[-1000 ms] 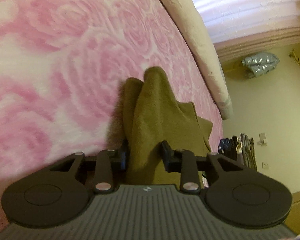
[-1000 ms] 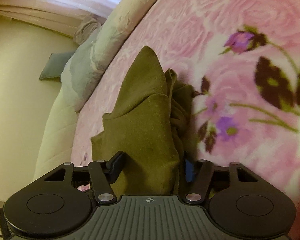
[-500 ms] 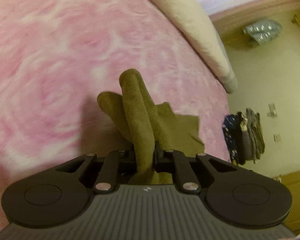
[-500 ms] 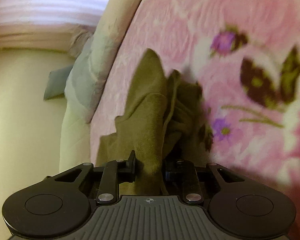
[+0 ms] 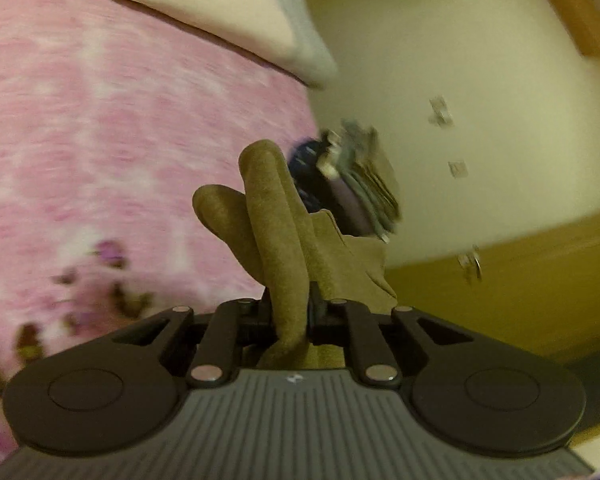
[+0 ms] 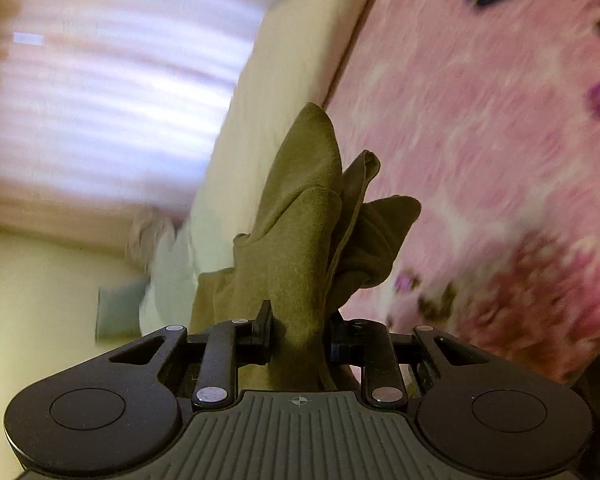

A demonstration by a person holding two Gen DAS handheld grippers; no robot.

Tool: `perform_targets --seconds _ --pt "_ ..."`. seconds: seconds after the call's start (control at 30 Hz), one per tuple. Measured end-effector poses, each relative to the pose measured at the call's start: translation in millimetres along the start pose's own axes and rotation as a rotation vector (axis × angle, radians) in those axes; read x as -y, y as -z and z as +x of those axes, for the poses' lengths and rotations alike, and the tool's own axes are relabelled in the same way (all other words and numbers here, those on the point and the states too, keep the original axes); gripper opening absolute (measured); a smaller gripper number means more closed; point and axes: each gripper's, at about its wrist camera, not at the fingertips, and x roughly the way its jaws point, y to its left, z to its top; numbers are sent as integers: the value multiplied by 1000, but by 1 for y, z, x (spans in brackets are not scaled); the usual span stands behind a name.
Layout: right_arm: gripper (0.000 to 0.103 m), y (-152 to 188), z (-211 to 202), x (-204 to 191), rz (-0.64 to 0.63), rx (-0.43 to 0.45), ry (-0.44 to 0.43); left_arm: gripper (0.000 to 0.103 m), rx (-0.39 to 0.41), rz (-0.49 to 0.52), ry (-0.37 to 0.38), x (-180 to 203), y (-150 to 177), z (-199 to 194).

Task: Fold clothes
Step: 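Carry the folded shirt with both grippers toward the clothes stack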

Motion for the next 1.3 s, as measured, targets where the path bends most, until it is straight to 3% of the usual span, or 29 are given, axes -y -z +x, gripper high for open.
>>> perform_targets --seconds 0.17,0.3,0.4,0.6,0.73,0.83,0.97,1.3 --pt "23 -44 -56 18 64 140 24 10 -95 57 61 53 -29 85" --pt "24 -109 -90 37 68 213 27 10 -122 107 100 97 -57 164" --pt "24 -179 -105 51 59 236 30 10 -113 118 117 135 -92 232" --pt "24 -350 -144 63 -13 256 30 10 -54 141 155 214 -169 364" --pt "24 -455 -149 67 -70 278 9 10 9 176 188 258 -224 433" --pt "24 -513 -145 73 -85 292 -10 10 36 184 198 275 -253 474" --pt "24 -557 -131 91 -64 282 -20 10 39 179 185 272 -277 512" --pt "24 -594 -98 154 41 215 -7 10 -9 157 101 232 -284 550"
